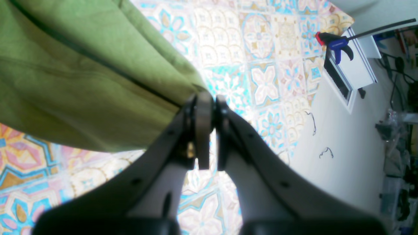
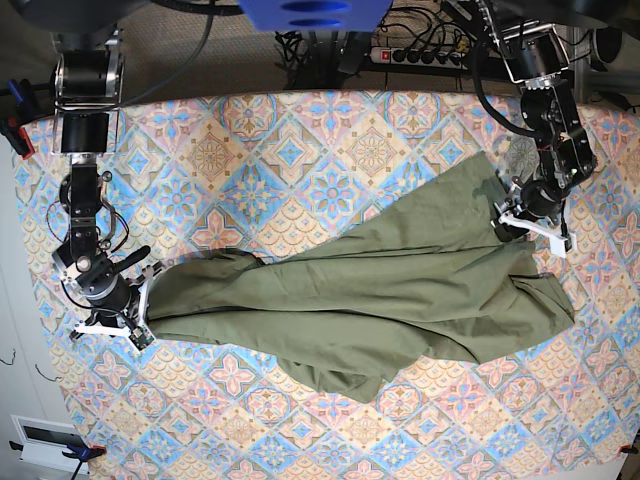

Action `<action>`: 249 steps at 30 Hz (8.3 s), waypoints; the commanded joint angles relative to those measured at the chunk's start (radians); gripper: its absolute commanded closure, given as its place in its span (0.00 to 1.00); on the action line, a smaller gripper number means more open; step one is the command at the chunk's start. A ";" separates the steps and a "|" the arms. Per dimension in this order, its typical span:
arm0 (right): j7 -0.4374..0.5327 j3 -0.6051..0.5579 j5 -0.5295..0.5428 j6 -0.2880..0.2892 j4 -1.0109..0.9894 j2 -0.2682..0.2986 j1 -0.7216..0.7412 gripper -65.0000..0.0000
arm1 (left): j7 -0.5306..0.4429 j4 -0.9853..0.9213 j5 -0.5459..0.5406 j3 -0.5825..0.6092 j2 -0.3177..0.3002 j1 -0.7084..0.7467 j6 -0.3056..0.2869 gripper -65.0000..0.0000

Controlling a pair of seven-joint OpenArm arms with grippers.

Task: Layout the t-shirt on the table in an organized manner, then fold the t-shirt properly
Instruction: 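Release and regrasp the shirt edge with the left gripper, then lift the shirt with both grippers and swing it across the table, then lay the shirt down, left gripper grasping its end near the right gripper, then regrasp the shirt end with the left gripper and pull it taut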

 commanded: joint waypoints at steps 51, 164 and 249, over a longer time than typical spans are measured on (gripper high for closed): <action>-0.038 0.163 0.001 -0.015 -0.068 0.018 0.276 0.98 | 0.038 -0.411 -0.104 0.187 -0.115 -1.042 -0.131 1.00; -0.070 0.801 0.114 0.107 0.489 0.122 -1.016 0.99 | -0.772 -1.100 0.244 0.571 0.379 -0.836 0.018 0.47; -0.007 0.902 0.114 0.107 0.503 0.159 -1.310 0.99 | -0.863 -1.057 0.068 1.115 0.442 -0.794 0.032 0.47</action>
